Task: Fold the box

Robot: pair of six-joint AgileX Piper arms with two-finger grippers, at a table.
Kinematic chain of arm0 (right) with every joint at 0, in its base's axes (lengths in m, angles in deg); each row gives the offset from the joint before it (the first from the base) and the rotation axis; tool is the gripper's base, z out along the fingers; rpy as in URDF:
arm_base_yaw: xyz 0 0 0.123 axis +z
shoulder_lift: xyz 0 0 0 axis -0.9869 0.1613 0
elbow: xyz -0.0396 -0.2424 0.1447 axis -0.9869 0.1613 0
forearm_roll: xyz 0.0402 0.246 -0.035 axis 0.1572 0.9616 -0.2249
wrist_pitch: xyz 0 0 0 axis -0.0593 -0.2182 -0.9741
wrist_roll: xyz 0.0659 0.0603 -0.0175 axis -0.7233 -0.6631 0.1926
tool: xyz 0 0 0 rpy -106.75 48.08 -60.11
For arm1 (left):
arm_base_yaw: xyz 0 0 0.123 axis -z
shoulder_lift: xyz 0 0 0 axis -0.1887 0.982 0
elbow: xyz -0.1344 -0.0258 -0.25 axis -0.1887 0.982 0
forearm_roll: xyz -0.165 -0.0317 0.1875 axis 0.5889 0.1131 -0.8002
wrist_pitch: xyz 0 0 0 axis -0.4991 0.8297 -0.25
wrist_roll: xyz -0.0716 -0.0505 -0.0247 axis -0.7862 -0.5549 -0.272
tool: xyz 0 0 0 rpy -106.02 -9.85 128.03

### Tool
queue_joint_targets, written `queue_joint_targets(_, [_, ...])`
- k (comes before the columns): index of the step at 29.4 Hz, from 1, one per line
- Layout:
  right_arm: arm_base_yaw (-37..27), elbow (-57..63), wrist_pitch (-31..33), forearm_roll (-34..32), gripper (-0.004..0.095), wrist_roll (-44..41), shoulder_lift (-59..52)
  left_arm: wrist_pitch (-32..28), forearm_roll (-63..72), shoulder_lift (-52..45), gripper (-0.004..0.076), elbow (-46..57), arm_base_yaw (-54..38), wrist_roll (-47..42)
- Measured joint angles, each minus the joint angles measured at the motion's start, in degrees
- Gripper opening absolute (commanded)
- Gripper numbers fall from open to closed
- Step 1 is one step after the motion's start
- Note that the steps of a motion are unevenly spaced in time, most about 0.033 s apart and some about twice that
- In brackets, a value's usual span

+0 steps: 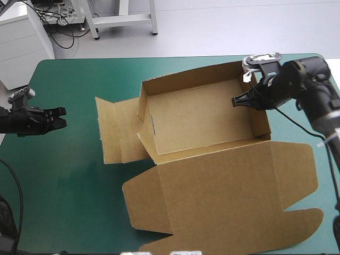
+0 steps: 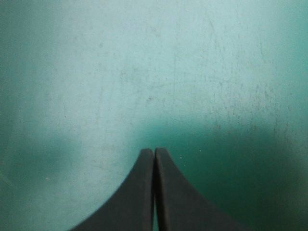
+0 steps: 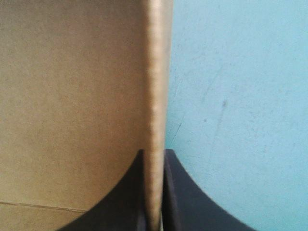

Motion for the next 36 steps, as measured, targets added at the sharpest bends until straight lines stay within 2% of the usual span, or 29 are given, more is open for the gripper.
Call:
queue_joint_targets(5, [0.0, 0.0, 0.1, 0.6, -0.0008, 0.0, -10.7, 0.6, 0.0, 0.0, -0.0032, 0.0, 0.0, 0.5])
queue_joint_targets(9, [0.0, 0.0, -0.2, 2.2, -0.0008, 0.0, -14.6, 1.4, 0.0, 0.0, -0.0027, 0.0, 0.0, 1.3])
queue_joint_targets(11, [0.0, 0.0, -1.0, 3.6, -0.0008, 0.0, -15.2, 1.9, 0.0, 0.0, 0.0003, 0.0, 0.0, 1.5])
queue_joint_targets(14, [0.0, 0.0, -2.2, 5.7, -0.0008, 0.0, -15.1, 2.3, -0.1, 0.0, 0.0116, 0.0, 0.3, 1.5])
queue_joint_targets(19, [0.0, 0.0, -2.8, 7.3, -0.0008, 0.0, -12.8, 3.2, -0.6, 0.0, 0.0414, 0.0, 3.3, 7.5])
queue_joint_targets(21, [0.0, 0.0, -2.8, 7.4, -0.0008, 0.0, -11.7, 4.1, -1.7, 0.0, 0.0461, 0.0, 4.7, 9.7])
queue_joint_targets(27, [0.0, 0.0, -2.9, 7.7, -0.0008, 0.0, -10.4, 5.3, -3.2, 0.0, 0.046, 0.0, 5.8, 6.7])
queue_joint_targets(36, [0.0, 0.0, -4.3, 7.9, -0.0008, 0.0, -9.1, 5.4, 2.3, 0.0, 0.046, 0.0, 10.0, 6.0])
